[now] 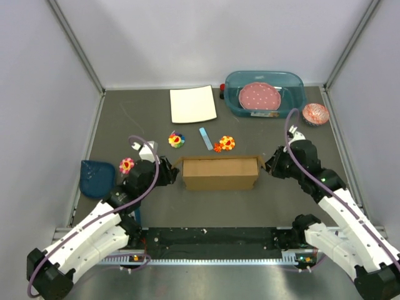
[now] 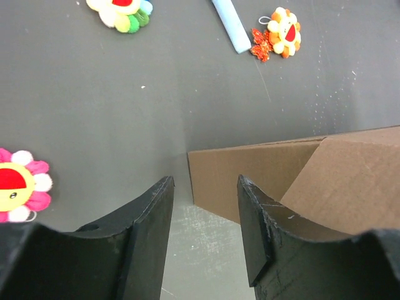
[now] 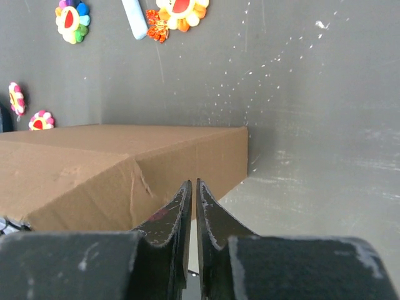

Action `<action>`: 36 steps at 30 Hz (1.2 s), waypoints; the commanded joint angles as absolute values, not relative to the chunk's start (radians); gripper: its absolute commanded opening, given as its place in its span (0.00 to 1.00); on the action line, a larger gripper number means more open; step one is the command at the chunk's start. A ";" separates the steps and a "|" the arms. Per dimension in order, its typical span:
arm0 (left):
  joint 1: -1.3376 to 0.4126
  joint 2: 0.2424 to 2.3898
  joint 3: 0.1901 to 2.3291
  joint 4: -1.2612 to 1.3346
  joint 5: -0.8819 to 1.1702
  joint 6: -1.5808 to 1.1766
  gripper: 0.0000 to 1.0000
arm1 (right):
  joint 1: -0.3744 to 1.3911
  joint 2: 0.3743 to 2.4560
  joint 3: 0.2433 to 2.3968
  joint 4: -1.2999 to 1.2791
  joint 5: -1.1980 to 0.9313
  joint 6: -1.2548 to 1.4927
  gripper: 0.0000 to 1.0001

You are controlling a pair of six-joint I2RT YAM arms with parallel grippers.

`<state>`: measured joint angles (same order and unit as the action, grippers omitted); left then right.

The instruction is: Fold the paper box

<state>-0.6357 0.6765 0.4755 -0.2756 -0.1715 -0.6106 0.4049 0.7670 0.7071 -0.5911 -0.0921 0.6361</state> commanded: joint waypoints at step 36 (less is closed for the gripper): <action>-0.638 0.420 0.646 -0.647 -0.552 -0.655 0.67 | 0.414 0.775 0.936 -0.696 -0.132 0.285 0.53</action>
<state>-0.6357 0.4580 0.6041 -0.6300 -0.5083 -0.6342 0.4049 0.7513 0.9234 -0.7712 -0.1226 0.3077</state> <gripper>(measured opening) 0.667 0.530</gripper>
